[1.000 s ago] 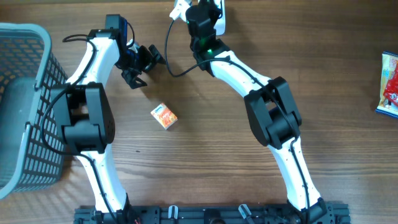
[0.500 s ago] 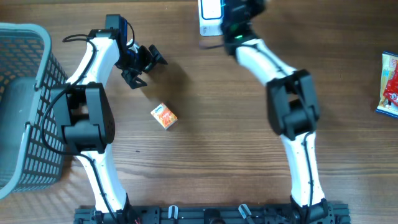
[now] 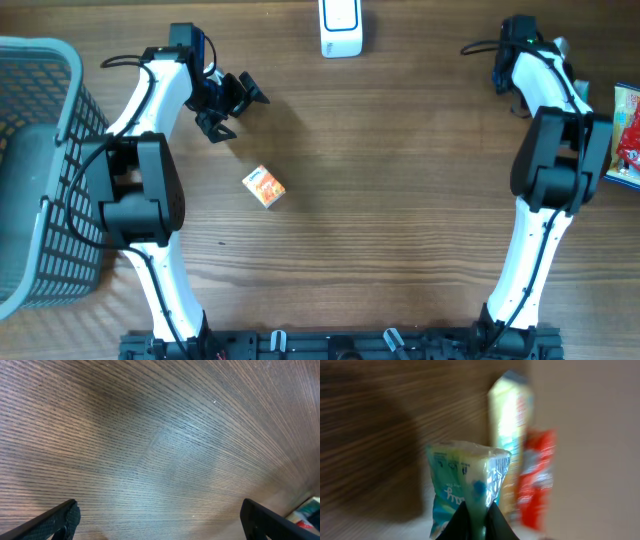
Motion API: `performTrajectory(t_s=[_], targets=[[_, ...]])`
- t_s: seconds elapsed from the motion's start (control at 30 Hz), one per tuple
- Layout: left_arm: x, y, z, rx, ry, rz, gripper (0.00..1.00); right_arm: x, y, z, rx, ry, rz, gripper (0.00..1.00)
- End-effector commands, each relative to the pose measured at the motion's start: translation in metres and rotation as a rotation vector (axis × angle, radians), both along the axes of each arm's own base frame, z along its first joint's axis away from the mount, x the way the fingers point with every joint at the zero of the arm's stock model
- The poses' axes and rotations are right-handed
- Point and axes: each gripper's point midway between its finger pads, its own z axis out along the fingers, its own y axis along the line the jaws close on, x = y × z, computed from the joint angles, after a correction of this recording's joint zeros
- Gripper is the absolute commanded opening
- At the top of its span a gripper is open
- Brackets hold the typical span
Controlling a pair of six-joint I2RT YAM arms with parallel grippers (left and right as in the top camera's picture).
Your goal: Scan the item barcode
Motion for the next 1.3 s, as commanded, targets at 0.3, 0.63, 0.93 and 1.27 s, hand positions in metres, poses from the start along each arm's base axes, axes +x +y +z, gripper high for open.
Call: performTrajectory(t_s=[0.3, 0.63, 0.93, 1.27], targets=[[0.001, 0.001, 0.009, 0.004, -0.025, -0.008, 1.0, -0.043, -0.06, -0.004, 0.276, -0.27, -0.303, 0.27], [0.001, 0.001, 0.009, 0.004, -0.025, -0.008, 1.0, 0.013, -0.026, 0.155, 0.438, -0.703, -0.033, 1.0], [0.001, 0.001, 0.009, 0.004, -0.025, -0.008, 1.0, -0.006, 0.374, 0.138, 1.761, -0.298, 0.686, 0.97], [0.001, 0.001, 0.009, 0.004, -0.025, -0.008, 1.0, -0.123, 0.572, 0.022, 1.569, 0.01, 0.988, 0.8]])
